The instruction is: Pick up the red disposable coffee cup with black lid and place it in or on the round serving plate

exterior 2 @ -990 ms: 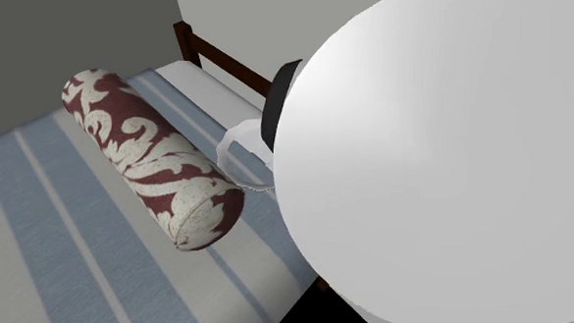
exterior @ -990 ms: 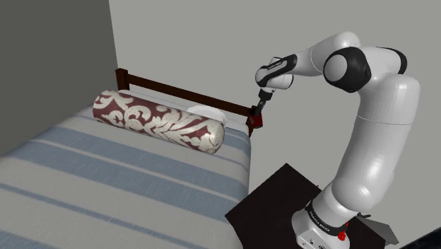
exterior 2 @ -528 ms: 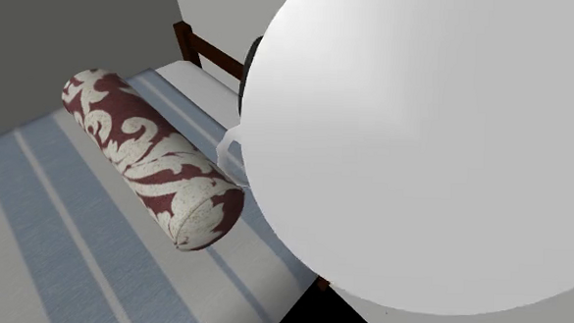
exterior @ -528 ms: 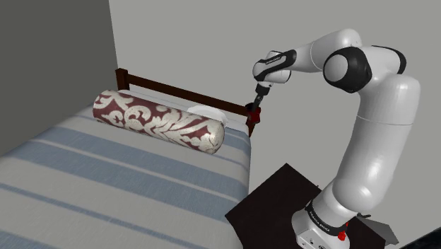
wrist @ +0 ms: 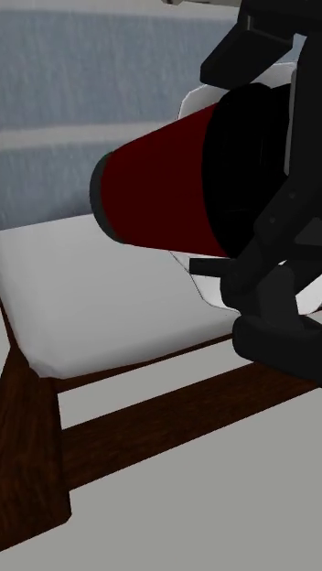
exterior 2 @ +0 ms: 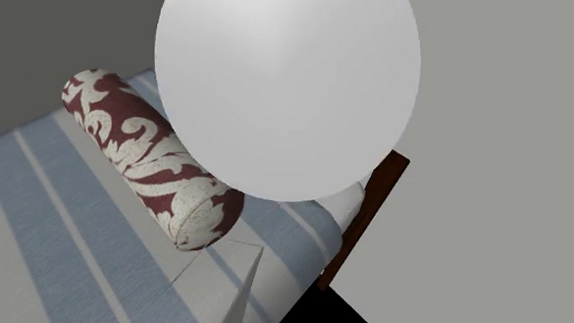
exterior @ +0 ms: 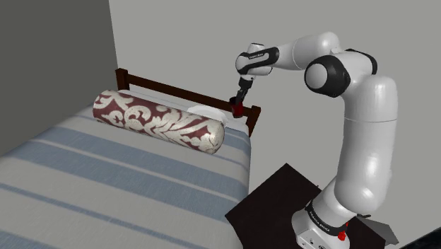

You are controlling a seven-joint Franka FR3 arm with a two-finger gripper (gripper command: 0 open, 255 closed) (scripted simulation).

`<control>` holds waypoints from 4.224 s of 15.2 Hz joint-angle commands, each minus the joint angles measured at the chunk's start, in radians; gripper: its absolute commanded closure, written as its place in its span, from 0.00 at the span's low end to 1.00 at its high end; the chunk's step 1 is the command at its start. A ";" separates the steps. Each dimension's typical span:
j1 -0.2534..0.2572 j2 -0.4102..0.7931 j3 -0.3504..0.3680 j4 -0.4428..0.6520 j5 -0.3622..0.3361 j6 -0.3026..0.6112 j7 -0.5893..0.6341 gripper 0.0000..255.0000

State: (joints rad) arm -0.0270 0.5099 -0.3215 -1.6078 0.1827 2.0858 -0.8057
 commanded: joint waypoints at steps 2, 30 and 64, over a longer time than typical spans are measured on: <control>0.017 0.071 0.017 0.134 0.006 -0.062 0.051 1.00; 0.058 0.659 0.018 0.808 -0.028 -0.054 0.294 0.00; 0.047 0.650 0.016 0.853 -0.030 -0.106 0.288 1.00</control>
State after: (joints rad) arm 0.0158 1.1760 -0.3041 -0.7416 0.1533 1.9824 -0.5176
